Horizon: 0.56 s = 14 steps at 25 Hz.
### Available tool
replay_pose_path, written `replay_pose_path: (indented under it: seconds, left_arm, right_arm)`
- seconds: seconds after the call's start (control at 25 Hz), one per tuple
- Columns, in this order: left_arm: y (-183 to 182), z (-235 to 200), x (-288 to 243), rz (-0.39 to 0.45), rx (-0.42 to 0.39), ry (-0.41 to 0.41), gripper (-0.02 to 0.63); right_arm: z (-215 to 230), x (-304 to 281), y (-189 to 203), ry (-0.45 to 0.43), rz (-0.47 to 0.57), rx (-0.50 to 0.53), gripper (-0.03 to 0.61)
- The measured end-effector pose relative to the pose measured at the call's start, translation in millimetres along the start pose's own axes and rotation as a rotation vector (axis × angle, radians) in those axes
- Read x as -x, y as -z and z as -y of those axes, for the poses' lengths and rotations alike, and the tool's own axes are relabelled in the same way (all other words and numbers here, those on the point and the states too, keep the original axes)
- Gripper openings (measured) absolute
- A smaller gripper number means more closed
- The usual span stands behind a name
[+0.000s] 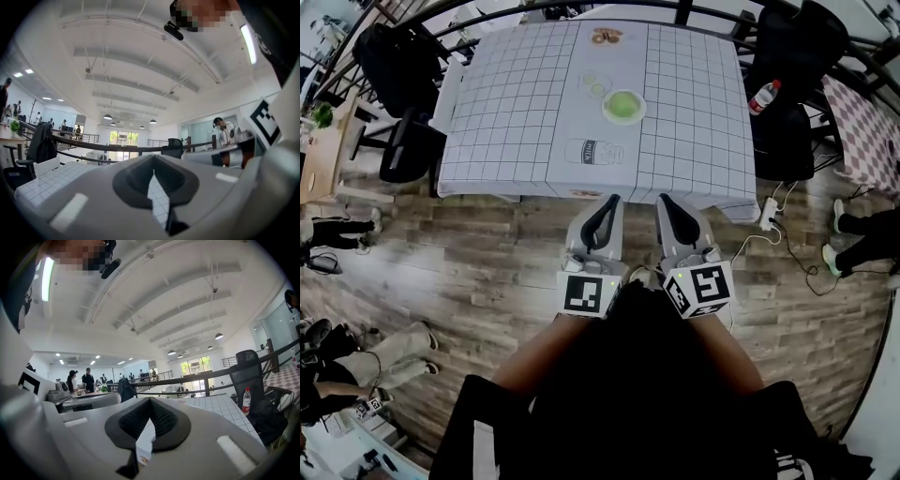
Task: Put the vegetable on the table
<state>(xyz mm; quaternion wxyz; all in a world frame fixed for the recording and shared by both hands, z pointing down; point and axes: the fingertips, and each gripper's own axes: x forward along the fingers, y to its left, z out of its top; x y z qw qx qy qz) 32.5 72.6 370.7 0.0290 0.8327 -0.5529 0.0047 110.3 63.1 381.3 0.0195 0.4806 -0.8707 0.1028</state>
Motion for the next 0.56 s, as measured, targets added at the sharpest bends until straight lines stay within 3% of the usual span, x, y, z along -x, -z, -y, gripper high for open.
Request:
replay_pose_path:
  seconds: [0.56]
  left_arm:
    - [21, 13, 7, 0.016, -0.019, 0.010, 0.008]
  right_arm:
    - [0, 11, 29, 0.005, -0.010, 0.002, -0.003]
